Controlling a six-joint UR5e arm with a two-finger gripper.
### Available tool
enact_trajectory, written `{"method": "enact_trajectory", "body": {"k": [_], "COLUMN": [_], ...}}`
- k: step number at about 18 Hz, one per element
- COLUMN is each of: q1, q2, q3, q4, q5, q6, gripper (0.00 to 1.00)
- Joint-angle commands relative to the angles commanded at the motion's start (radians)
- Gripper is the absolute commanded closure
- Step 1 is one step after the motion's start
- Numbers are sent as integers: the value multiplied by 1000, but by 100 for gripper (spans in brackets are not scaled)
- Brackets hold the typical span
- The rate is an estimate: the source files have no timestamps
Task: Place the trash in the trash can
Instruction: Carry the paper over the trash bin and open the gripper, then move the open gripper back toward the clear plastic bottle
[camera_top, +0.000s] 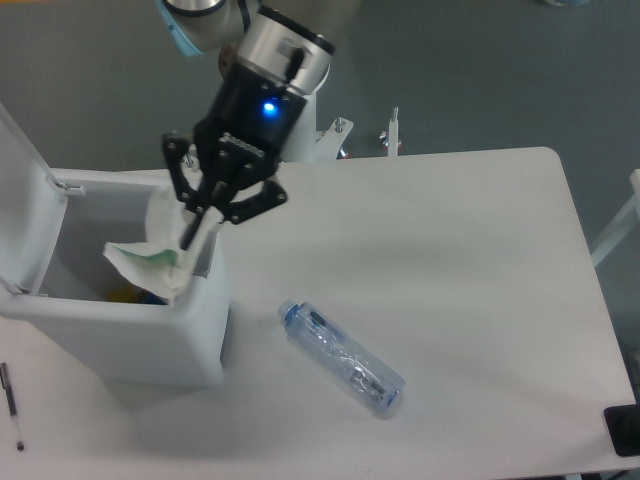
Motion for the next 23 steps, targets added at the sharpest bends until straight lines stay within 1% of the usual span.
{"method": "enact_trajectory", "body": {"k": [2,4,5,6,11,12,13,15,18,20,23], "q1": [-5,-5,-5,-6,-6,-6,-6,-5,-2,12,80], "q2": [-2,-11,-12,-12,-15,-18,-28,-51,-90,-130,-187], "q3": [-6,-12,-14,-17,-15,-11,-8,-2,46,84,106], "q4": [0,0,0,0,2,2,3,8,8,3,5], "q5": [0,5,6,6,8,8,8,9,11,38,87], "q6": [9,35,44,51,52,54,54,54,54,52,54], "gripper": [66,43,38,30,27,24,19,11,1,0,0]}}
